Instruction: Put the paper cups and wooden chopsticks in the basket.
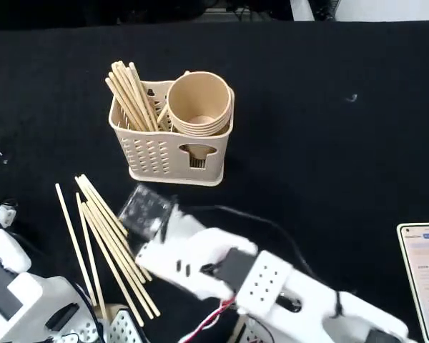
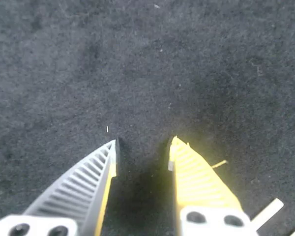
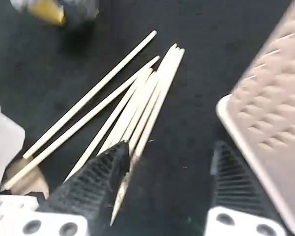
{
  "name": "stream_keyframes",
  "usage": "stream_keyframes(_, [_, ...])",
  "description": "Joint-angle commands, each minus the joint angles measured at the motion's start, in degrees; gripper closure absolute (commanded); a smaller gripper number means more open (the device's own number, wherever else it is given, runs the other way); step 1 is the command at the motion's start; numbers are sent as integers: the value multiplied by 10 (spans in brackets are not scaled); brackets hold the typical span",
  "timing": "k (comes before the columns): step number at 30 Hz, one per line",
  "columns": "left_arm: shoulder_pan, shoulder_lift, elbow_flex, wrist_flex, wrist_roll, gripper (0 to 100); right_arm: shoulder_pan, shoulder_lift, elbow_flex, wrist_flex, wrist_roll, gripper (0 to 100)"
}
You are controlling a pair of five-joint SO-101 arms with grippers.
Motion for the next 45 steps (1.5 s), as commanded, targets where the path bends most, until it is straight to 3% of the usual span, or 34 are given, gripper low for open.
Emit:
stream_keyframes(1, [5, -17, -10, 3, -2, 820, -38, 65, -7, -97, -17, 715])
stream_keyframes(9, [-15, -17, -15, 3, 0, 820, -61, 317, -165, -115, -100, 730])
stream_keyframes(19, [-28, -17, -15, 3, 1, 820, -25, 545, -316, -108, -102, 731])
stream_keyframes(27, [-28, -17, -15, 3, 1, 820, -17, 565, -392, 120, -98, 734])
stream_keyframes(33, [-28, -17, -15, 3, 1, 820, -17, 603, -407, 189, -98, 736])
stream_keyframes(36, [-28, -17, -15, 3, 1, 820, -17, 607, -415, 212, -97, 802])
stream_keyframes(40, [-28, -17, -15, 3, 1, 820, -17, 603, -415, 218, -96, 990])
stream_keyframes(45, [-28, -17, -15, 3, 1, 820, -12, 602, -415, 244, -33, 987])
